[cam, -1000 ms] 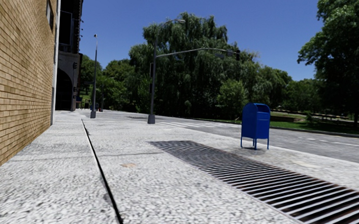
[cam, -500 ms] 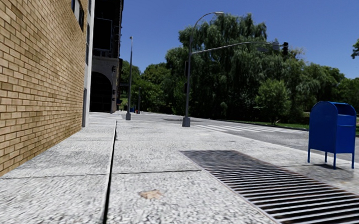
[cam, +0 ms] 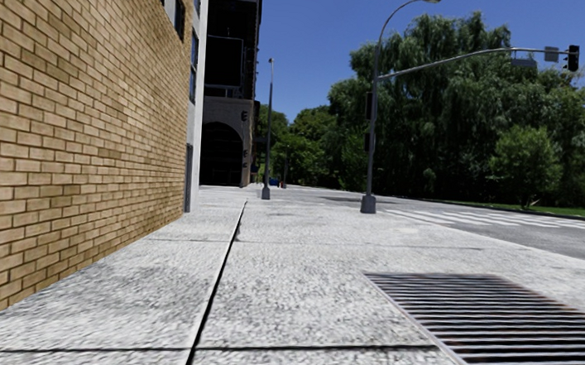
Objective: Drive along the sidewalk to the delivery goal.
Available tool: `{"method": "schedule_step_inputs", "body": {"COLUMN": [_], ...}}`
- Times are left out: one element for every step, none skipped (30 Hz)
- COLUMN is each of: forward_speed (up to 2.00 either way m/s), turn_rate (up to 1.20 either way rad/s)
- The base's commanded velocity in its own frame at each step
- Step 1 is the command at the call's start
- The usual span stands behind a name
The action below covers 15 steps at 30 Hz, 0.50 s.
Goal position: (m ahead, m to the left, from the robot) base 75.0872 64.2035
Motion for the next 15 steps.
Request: {"method": "schedule_step_inputs", "body": {"forward_speed": [2.00,2.00,2.00,2.00,2.00,2.00,2.00,2.00,2.00,2.00,2.00,2.00,2.00,2.00,2.00], "turn_rate": [0.47,0.47,0.47,0.47,0.47,0.47,0.47,0.47,0.47,0.47,0.45,0.24,0.24,0.01,0.00]}}
